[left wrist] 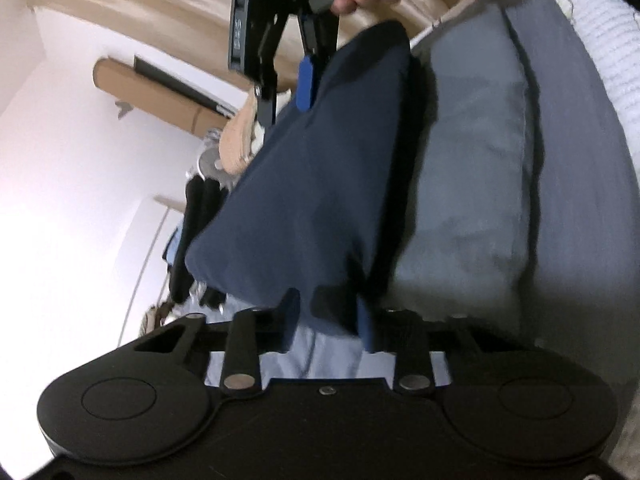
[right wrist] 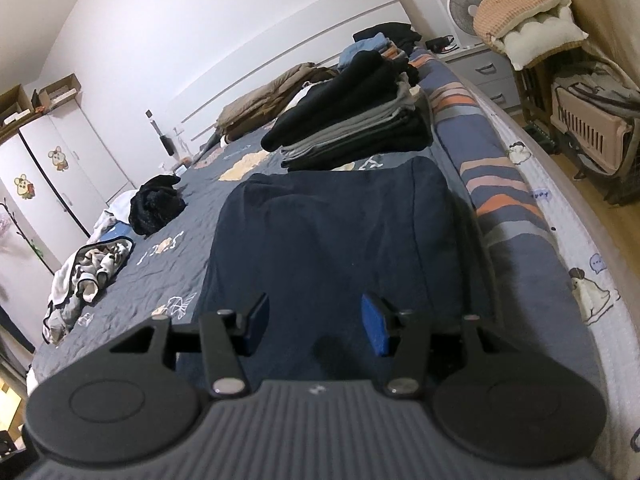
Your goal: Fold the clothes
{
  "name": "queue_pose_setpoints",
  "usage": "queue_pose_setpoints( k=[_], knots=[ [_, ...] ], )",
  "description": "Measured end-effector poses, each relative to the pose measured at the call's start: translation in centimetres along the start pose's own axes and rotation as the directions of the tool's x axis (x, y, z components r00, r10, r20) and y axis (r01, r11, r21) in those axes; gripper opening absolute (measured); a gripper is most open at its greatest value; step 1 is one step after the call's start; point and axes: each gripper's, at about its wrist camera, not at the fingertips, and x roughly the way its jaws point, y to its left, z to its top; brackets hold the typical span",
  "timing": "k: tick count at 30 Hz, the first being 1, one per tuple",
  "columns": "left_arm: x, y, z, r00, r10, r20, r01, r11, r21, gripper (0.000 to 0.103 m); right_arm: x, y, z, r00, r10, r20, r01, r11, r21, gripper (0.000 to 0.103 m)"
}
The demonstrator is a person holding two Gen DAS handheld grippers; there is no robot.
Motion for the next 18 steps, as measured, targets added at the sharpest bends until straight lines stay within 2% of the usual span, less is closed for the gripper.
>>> queue_pose_setpoints(
  k=[4, 8, 9, 10, 11, 12, 14, 15, 16, 18],
  knots=[
    [-0.9, 0.9, -0.4, 1.000, -0.024, -0.007, 0.023, 0.992, -0.126, 0.008, 0.0, -0.2, 0.0, 1.000, 0.004, -0.006, -0.004, 1.000, 0.004, 0.050],
    [-2.0, 1.9, -0.6, 0.999, -0.049, -0.003, 0.047, 0.975, -0.218, 0.009, -0.3, -0.5, 0.2, 1.000, 0.011, 0.007, -0.011, 0.999, 0.042, 0.051],
    [-2.2, 2.4, -0.7, 0.997, -0.080, -0.003, 0.076, 0.962, -0.264, 0.010, -0.5, -0.6, 0.3, 1.000, 0.010, 0.015, -0.011, 0.998, 0.056, 0.051],
    [-2.3, 3.2, -0.8, 0.992, -0.128, 0.001, 0.122, 0.936, -0.329, 0.010, -0.7, -0.7, 0.4, 1.000, 0.010, 0.023, -0.012, 0.997, 0.070, 0.051],
    [-2.4, 4.1, -1.0, 0.985, -0.174, 0.013, 0.165, 0.901, -0.400, 0.010, -1.1, -0.8, 0.6, 0.999, 0.008, 0.040, -0.011, 0.997, 0.082, 0.051],
    [-2.5, 5.1, -1.4, 0.978, -0.207, 0.032, 0.197, 0.853, -0.483, 0.010, -1.4, -0.9, 0.8, 0.998, 0.005, 0.057, -0.010, 0.996, 0.089, 0.051],
    [-2.8, 7.4, -2.1, 0.966, -0.247, 0.074, 0.236, 0.734, -0.637, 0.014, -1.9, -1.1, 1.7, 0.997, 0.006, 0.082, -0.014, 0.994, 0.104, 0.051],
    [-2.7, 8.5, -2.3, 0.963, -0.251, 0.094, 0.244, 0.678, -0.693, 0.024, -2.0, -1.3, 2.3, 0.995, 0.008, 0.095, -0.019, 0.994, 0.112, 0.051],
    [-2.6, 9.6, -2.6, 0.961, -0.249, 0.117, 0.251, 0.622, -0.741, 0.041, -2.2, -1.6, 2.9, 0.994, 0.010, 0.108, -0.023, 0.993, 0.120, 0.051],
    [-1.6, 11.9, -3.0, 0.960, -0.236, 0.153, 0.259, 0.526, -0.810, 0.051, -2.1, -2.0, 4.4, 0.993, -0.016, 0.117, 0.002, 0.992, 0.122, 0.051]
  ],
)
